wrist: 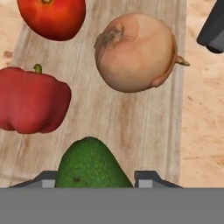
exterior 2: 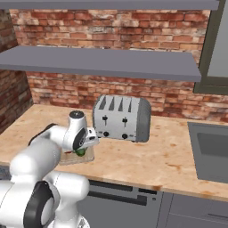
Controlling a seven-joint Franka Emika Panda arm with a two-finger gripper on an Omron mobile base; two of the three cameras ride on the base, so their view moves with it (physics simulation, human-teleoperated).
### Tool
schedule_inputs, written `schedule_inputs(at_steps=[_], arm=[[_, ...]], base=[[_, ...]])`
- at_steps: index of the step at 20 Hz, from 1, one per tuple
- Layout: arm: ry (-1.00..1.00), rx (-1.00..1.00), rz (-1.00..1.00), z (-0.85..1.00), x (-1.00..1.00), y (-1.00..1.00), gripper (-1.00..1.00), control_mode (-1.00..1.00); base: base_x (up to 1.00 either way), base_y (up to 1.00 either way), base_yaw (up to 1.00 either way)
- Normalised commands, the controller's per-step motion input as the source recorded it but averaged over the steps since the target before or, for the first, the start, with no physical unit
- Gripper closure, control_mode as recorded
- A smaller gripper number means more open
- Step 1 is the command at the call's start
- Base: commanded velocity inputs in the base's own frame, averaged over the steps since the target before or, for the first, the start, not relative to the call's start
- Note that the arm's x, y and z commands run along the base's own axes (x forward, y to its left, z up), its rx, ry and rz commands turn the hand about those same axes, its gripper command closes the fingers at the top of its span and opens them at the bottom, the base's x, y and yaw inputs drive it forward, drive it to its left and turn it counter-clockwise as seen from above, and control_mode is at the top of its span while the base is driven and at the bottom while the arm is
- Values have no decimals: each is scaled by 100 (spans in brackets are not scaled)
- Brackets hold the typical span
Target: Place the avocado, onion, tomato, and bell pepper on the cutting board.
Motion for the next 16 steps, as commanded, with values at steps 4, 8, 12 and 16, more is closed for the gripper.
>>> schedule_inputs(at_steps=[4, 8, 12, 16], arm=[[0, 0, 0, -9, 0, 0, 100, -100], [1, 0, 0, -28, 0, 0, 100, -100], [6, -3, 0, -50, 1, 0, -100, -100], [2, -3, 0, -33, 5, 0, -100, -100]], base=[[0, 0, 0], [0, 0, 0], [0, 0, 0], [0, 0, 0]])
